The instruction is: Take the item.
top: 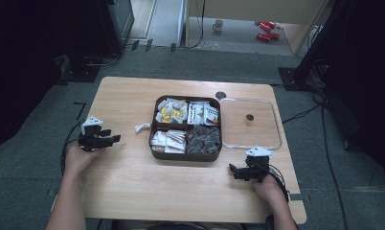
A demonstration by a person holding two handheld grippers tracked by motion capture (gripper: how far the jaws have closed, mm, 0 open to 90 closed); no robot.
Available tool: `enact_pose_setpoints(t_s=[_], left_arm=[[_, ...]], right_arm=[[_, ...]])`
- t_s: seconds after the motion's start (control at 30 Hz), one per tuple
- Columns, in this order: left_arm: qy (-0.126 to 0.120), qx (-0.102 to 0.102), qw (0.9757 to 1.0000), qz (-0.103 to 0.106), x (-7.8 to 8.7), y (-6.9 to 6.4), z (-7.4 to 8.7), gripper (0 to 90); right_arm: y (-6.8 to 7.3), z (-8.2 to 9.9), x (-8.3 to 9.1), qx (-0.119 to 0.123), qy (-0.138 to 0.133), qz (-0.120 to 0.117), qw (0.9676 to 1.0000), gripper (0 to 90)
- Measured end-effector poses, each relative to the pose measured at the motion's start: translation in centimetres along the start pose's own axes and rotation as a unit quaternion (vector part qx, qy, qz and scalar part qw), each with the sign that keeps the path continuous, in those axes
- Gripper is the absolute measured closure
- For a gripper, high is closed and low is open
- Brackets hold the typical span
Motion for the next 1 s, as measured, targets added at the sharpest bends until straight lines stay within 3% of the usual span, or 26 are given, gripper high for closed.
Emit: enact_pose_setpoints(t_s=[0.27,0.4,0.47,0.63,0.8,1.0], left_arm=[[0.022,0.003,0.9995,-0.023,-0.7,1.0,0.9,43.0],[0.014,-0.002,0.9996,-0.023,-0.8,1.1,0.9,42.3],[0.011,-0.014,0.9992,-0.035,-0.9,1.1,1.0,41.2],[0.006,-0.020,0.9982,-0.055,-1.1,1.2,1.0,35.5],[-0.023,-0.010,0.9977,-0.062,-1.6,1.0,1.5,26.6],[-0.019,0.017,0.9966,-0.079,-1.8,1.2,1.5,13.1]], right_arm=[[0.0,0.0,0.0,0.000,0.000,0.000,1.0000,0.0],[0.0,0.0,0.0,0.000,0.000,0.000,1.0000,0.0],[0.0,0.0,0.0,0.000,0.000,0.000,1.0000,0.0],[0.0,0.0,0.0,0.000,0.000,0.000,1.0000,0.0],[0.0,0.0,0.0,0.000,0.000,0.000,1.0000,0.0],[0.0,0.0,0.0,-0.001,0.001,0.000,1.0000,0.0]])
Point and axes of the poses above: each handheld gripper's, and its own axes: x roughly backward along the jaws, z roughly out of its underside, y roughly to its left, the point moved 3 cm from there along -x, roughly forward along the jaws, and after that the axes turned 15 degrees about y, right-handed, at the moved point
